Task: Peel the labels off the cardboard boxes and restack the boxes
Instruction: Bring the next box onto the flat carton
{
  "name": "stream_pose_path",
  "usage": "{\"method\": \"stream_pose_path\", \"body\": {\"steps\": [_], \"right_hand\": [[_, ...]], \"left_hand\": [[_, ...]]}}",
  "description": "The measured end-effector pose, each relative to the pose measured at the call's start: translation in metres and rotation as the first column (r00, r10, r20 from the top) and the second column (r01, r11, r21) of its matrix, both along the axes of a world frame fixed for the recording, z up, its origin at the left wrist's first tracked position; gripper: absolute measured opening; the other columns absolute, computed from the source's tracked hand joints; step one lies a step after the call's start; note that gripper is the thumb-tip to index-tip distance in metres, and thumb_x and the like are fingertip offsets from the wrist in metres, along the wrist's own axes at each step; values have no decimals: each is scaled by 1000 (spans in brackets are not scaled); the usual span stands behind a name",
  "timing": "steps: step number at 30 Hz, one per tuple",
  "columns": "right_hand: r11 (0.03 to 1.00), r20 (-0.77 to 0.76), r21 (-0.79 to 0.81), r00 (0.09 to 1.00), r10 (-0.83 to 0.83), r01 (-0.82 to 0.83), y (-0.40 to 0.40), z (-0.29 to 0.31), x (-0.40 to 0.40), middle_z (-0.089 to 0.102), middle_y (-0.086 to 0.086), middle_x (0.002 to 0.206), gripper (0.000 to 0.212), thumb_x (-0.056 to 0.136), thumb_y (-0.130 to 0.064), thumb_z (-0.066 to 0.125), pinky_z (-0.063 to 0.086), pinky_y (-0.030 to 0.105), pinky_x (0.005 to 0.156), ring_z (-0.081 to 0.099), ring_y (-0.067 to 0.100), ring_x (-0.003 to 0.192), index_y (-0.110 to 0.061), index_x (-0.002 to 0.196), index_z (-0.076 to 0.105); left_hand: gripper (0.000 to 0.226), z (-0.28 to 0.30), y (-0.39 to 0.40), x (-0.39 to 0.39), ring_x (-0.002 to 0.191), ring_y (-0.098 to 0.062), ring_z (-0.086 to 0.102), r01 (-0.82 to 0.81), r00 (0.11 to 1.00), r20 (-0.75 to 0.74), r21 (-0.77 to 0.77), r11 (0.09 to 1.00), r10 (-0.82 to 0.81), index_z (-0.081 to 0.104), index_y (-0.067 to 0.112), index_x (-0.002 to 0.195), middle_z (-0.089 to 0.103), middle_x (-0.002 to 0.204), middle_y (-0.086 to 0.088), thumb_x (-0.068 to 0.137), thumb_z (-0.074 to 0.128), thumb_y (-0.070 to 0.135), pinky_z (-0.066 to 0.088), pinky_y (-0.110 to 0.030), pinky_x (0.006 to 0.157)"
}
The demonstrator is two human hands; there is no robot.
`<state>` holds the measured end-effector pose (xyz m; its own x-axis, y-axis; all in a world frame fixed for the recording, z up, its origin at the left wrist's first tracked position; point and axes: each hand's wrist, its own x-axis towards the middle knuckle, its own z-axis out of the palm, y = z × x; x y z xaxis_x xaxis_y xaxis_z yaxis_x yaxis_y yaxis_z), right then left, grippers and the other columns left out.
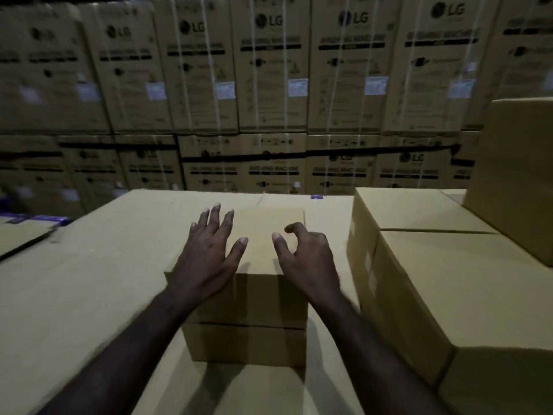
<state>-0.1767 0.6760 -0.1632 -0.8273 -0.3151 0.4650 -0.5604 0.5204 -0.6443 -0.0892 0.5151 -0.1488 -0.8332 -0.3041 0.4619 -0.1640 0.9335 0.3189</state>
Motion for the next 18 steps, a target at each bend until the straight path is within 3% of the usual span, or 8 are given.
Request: {"method": "stream_pose_path", "body": {"steps": [7,12,18], "right_hand": [[987,31,159,999,-7,2,-21,-28,-15,52,1,139,48,95,-55,44,46,42,101,37,20,136,-21,128,55],[985,24,155,996,-80,75,-27,-31,-19,53,1,138,47,91,-54,50,51,41,94,47,20,127,-24,127,55],[964,74,123,967,-245,235,-36,-30,-12,56,4,134,53,89,-53,52,50,35,89,59,23,112,-22,132,51]], "left_hand": [[79,-27,-62,-2,149,-26,6,-100,970,215,-53,994,110,25,23,152,7,162,-9,87,16,67,12,-48,117],[74,-32,-84,-4,147,-27,15,-88,957,282,73,993,64,32,30,150,3,163,-4,89,26,71,31,-50,112],[74,-29,-96,-10,141,-33,31,-40,965,259,270,962,-33,33,30,150,10,162,-5,87,44,66,29,-52,110]]}}
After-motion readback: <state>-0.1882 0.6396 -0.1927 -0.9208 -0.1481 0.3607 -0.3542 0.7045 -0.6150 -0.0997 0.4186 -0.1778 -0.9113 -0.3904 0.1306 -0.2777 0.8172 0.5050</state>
